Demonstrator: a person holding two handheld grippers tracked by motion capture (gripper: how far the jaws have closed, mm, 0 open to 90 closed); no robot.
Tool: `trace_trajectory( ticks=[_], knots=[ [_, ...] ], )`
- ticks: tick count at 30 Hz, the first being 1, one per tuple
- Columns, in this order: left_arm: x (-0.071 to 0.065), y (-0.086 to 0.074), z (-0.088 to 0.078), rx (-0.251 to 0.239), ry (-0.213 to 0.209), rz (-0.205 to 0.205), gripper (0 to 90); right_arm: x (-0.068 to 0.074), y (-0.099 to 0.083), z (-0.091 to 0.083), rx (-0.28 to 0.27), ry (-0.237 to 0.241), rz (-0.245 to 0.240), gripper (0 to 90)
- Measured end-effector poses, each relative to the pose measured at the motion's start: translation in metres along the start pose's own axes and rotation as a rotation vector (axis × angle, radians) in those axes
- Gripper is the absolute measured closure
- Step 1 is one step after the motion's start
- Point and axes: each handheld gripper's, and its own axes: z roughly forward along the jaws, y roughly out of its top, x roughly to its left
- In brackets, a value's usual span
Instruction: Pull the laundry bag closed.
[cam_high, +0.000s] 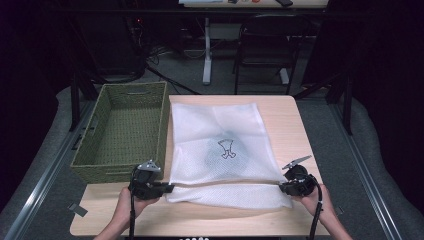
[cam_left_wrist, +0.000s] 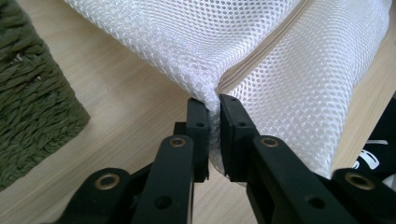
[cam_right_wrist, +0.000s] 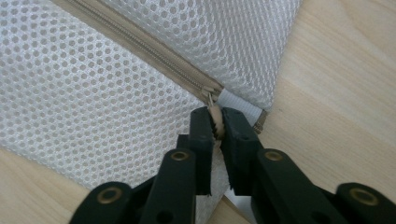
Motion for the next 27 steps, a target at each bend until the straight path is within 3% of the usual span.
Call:
trace_trajectory(
  ticks=[1,2,4,7,8,9,13,18,22,27],
  knots=[
    [0.0,0.0,0.0,0.002,0.0,0.0,82.2,0.0,0.0,0.0,0.0,0.0,0.0,80.6],
    [0.0,0.0,-0.001,0.003,-0.006,0.0,77.7,0.0,-0.001,-0.001,-0.006,0.018,0.003,74.0],
    [0.0,-0.001,-0.003,0.003,-0.017,0.008,74.8,0.0,-0.001,-0.003,-0.008,0.024,0.001,69.4],
    [0.001,-0.002,-0.008,0.009,-0.022,0.008,61.4,0.001,-0.003,-0.009,-0.028,0.043,-0.008,57.1],
    [0.0,-0.003,-0.011,0.001,-0.016,-0.003,51.6,0.003,-0.004,-0.013,-0.052,0.057,-0.001,48.5],
    [0.0,-0.003,-0.011,0.001,-0.016,-0.003,47.6,0.003,-0.004,-0.013,-0.052,0.057,-0.001,48.5],
    [-0.001,-0.003,-0.019,-0.02,-0.007,0.001,39.4,0.008,-0.004,-0.022,-0.082,0.064,-0.016,33.8],
    [-0.005,-0.004,-0.034,-0.05,0.012,0.016,29.8,0.018,-0.003,-0.038,-0.152,0.08,-0.026,23.8],
    [-0.009,-0.008,-0.047,-0.061,0.027,0.028,24.8,0.03,-0.002,-0.053,-0.219,0.078,-0.062,16.0],
    [-0.017,-0.015,-0.063,-0.071,0.066,0.044,20.9,0.041,-0.005,-0.065,-0.256,0.081,-0.062,12.8]
  ],
)
